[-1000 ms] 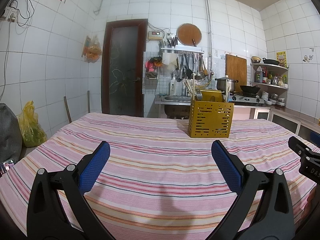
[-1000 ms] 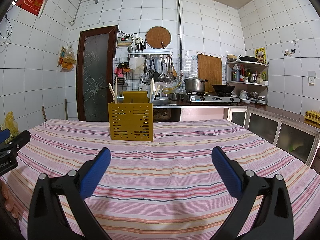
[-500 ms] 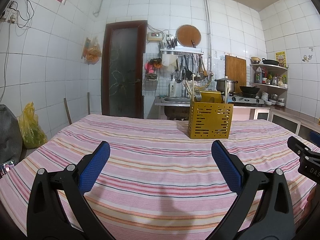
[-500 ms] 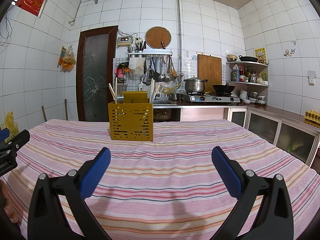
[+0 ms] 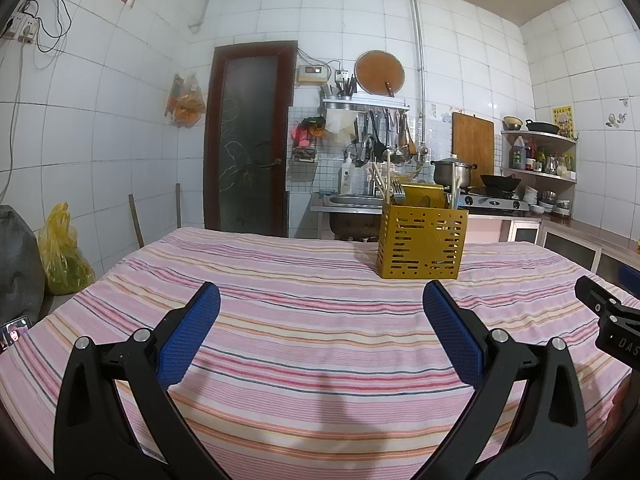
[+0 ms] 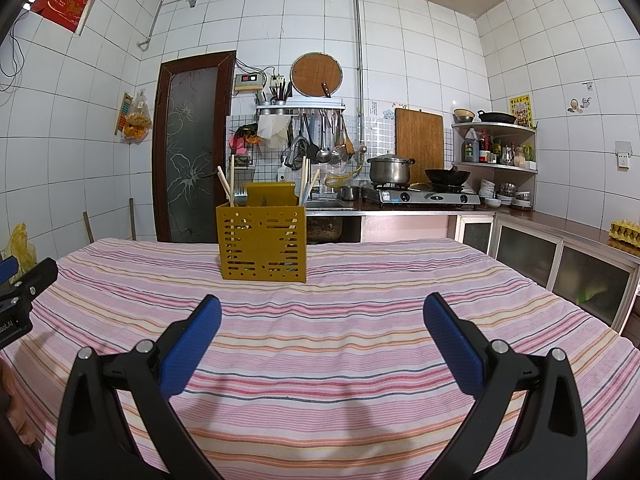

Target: Organize utensils

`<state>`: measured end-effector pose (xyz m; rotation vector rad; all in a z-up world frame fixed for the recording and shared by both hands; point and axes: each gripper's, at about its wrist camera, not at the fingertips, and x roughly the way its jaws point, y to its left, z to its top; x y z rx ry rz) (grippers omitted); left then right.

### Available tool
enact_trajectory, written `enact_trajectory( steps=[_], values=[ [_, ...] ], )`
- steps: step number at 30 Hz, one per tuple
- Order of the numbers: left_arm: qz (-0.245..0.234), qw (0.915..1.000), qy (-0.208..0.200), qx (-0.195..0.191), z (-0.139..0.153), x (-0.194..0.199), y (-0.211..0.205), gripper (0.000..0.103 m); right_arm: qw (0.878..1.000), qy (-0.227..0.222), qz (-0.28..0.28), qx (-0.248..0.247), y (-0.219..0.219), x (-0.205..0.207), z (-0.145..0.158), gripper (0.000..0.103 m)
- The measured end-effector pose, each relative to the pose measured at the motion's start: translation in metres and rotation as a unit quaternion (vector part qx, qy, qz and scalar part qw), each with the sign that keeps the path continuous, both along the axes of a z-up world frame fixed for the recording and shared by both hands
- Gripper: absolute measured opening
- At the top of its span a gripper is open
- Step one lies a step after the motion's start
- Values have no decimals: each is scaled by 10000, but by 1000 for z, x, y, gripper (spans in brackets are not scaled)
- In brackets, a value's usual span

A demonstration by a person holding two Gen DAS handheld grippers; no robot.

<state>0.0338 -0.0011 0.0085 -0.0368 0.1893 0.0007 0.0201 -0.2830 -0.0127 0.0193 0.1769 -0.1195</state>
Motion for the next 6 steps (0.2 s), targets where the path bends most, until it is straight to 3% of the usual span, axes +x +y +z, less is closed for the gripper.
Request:
enact_trajectory(
  steps=[6],
  values=[
    [4, 10000, 1, -3, 1, 1, 2, 98, 10000, -1, 0, 2, 0, 0, 0, 99]
  ],
)
